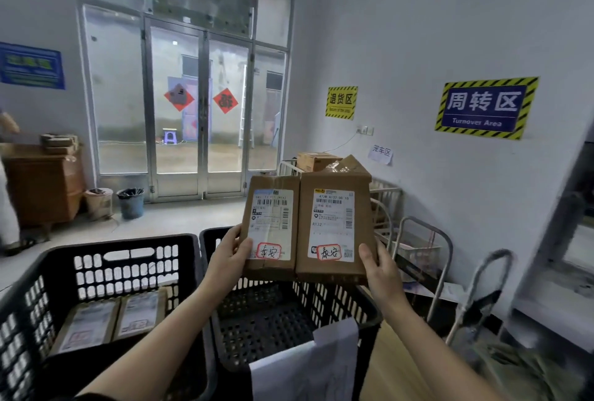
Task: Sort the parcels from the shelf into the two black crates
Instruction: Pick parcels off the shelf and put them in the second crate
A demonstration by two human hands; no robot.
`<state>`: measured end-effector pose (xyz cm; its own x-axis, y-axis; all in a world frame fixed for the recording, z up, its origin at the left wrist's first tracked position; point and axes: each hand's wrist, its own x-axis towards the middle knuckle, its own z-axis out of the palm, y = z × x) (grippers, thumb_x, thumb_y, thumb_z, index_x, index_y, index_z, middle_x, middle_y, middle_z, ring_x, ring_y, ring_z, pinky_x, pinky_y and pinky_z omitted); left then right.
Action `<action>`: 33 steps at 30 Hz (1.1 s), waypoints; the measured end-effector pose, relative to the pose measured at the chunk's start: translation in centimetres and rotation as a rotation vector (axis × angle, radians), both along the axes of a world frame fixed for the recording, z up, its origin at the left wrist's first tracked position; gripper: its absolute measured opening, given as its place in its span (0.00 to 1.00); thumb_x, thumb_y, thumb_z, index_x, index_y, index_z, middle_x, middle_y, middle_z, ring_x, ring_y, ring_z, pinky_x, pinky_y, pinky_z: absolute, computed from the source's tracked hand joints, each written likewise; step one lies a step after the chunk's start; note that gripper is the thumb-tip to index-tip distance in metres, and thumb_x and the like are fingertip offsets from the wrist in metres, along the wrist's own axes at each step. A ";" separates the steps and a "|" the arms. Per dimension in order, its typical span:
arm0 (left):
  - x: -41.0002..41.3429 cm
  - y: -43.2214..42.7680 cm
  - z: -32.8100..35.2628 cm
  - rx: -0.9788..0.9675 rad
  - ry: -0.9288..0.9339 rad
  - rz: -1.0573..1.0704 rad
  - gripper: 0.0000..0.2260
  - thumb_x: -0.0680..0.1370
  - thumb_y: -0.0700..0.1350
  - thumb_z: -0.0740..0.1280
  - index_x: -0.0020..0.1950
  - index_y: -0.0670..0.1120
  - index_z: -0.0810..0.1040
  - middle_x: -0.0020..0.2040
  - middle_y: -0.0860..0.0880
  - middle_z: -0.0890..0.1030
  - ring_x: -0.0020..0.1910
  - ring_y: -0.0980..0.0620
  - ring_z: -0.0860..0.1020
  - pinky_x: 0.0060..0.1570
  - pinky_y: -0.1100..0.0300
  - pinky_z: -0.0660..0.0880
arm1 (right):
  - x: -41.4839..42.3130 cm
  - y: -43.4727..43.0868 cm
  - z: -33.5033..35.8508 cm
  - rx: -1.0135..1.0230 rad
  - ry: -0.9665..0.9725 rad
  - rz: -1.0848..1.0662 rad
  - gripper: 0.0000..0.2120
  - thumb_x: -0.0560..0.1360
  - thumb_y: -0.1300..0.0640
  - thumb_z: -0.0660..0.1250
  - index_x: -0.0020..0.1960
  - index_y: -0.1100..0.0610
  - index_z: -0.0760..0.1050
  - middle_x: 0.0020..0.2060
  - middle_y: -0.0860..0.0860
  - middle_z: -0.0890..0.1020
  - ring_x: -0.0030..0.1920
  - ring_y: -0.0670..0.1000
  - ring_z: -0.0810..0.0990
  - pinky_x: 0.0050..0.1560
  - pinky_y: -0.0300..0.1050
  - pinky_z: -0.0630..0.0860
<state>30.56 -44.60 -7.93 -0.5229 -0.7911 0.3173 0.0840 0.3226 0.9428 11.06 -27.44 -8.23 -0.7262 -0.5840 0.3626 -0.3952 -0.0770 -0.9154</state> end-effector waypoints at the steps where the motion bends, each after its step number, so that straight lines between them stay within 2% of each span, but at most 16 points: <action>1: 0.0 -0.7 -0.3 0.000 -0.009 0.014 0.16 0.81 0.42 0.58 0.69 0.44 0.66 0.54 0.46 0.79 0.50 0.50 0.81 0.49 0.54 0.79 | -0.2 -0.9 -0.2 0.004 -0.004 0.004 0.18 0.79 0.49 0.58 0.68 0.50 0.66 0.57 0.49 0.79 0.55 0.47 0.78 0.59 0.47 0.75; 4: -0.3 -2.6 -1.0 0.000 -0.055 0.069 0.17 0.81 0.43 0.58 0.70 0.44 0.65 0.54 0.47 0.79 0.51 0.51 0.80 0.51 0.53 0.79 | -1.0 -3.6 -1.0 0.020 -0.020 0.036 0.19 0.78 0.48 0.58 0.68 0.50 0.67 0.59 0.49 0.78 0.59 0.50 0.76 0.63 0.52 0.73; 8: -1.4 -4.9 -2.3 0.027 -0.134 0.144 0.17 0.81 0.45 0.57 0.70 0.46 0.64 0.54 0.49 0.78 0.53 0.49 0.79 0.56 0.49 0.77 | -2.8 -7.6 -2.4 0.043 -0.100 0.088 0.19 0.78 0.48 0.59 0.68 0.52 0.68 0.58 0.50 0.78 0.58 0.50 0.77 0.61 0.50 0.73; 11: -2.9 -6.6 -3.5 0.053 -0.178 0.213 0.16 0.82 0.45 0.56 0.70 0.47 0.65 0.55 0.50 0.77 0.54 0.50 0.77 0.57 0.53 0.75 | -4.8 -11.0 -3.6 0.081 -0.138 0.132 0.18 0.78 0.49 0.60 0.66 0.53 0.69 0.58 0.52 0.79 0.58 0.52 0.77 0.63 0.53 0.72; 16: -6.0 -10.2 -6.1 0.154 -0.238 0.356 0.15 0.82 0.47 0.54 0.68 0.48 0.65 0.54 0.50 0.77 0.53 0.49 0.77 0.58 0.51 0.73 | -8.1 -16.6 -5.9 0.165 -0.166 0.196 0.18 0.78 0.49 0.59 0.66 0.55 0.69 0.57 0.54 0.78 0.58 0.54 0.76 0.63 0.55 0.72; 18: -7.3 -11.3 -7.7 0.193 -0.264 0.433 0.14 0.82 0.47 0.54 0.66 0.48 0.67 0.51 0.52 0.77 0.48 0.52 0.76 0.53 0.54 0.73 | -9.2 -18.5 -7.3 0.193 -0.172 0.220 0.19 0.78 0.50 0.59 0.66 0.57 0.69 0.57 0.54 0.78 0.57 0.53 0.76 0.61 0.52 0.73; 20: -8.4 -12.2 -9.5 0.237 -0.289 0.505 0.13 0.82 0.47 0.54 0.64 0.47 0.68 0.50 0.51 0.77 0.42 0.56 0.74 0.47 0.56 0.71 | -10.1 -20.2 -9.1 0.231 -0.181 0.242 0.20 0.79 0.50 0.59 0.67 0.57 0.68 0.57 0.53 0.78 0.54 0.51 0.76 0.54 0.44 0.73; 22: -9.5 -12.9 -11.5 0.291 -0.327 0.568 0.12 0.81 0.47 0.54 0.63 0.47 0.68 0.51 0.50 0.77 0.43 0.54 0.74 0.46 0.57 0.69 | -10.9 -21.5 -11.2 0.283 -0.199 0.263 0.20 0.79 0.50 0.59 0.68 0.57 0.67 0.56 0.52 0.78 0.50 0.48 0.75 0.47 0.39 0.71; 26: -11.2 -13.8 -14.9 0.392 -0.333 0.633 0.13 0.81 0.44 0.54 0.64 0.44 0.69 0.56 0.45 0.79 0.47 0.51 0.73 0.46 0.59 0.68 | -12.1 -23.4 -15.4 0.376 -0.267 0.285 0.19 0.79 0.50 0.59 0.67 0.56 0.68 0.53 0.52 0.78 0.46 0.45 0.75 0.41 0.35 0.71; 31: -12.1 -15.0 -18.2 0.494 -0.401 0.693 0.15 0.81 0.43 0.55 0.67 0.43 0.69 0.62 0.43 0.77 0.58 0.44 0.76 0.51 0.58 0.68 | -13.0 -25.5 -20.0 0.481 -0.342 0.289 0.22 0.78 0.51 0.60 0.69 0.59 0.66 0.54 0.54 0.77 0.50 0.50 0.74 0.44 0.39 0.71; 33: -11.9 -15.3 -19.5 0.518 -0.401 0.698 0.14 0.81 0.43 0.54 0.66 0.44 0.70 0.60 0.43 0.78 0.53 0.47 0.76 0.48 0.60 0.68 | -13.1 -26.1 -21.5 0.517 -0.375 0.292 0.23 0.78 0.50 0.60 0.70 0.59 0.65 0.57 0.56 0.77 0.51 0.51 0.75 0.50 0.43 0.72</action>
<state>18.63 -59.92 -27.43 0.1258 -0.9575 -0.2597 -0.3300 -0.2873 0.8992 -2.00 -53.56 -29.73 -0.5354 -0.8041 -0.2583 -0.0750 0.3499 -0.9338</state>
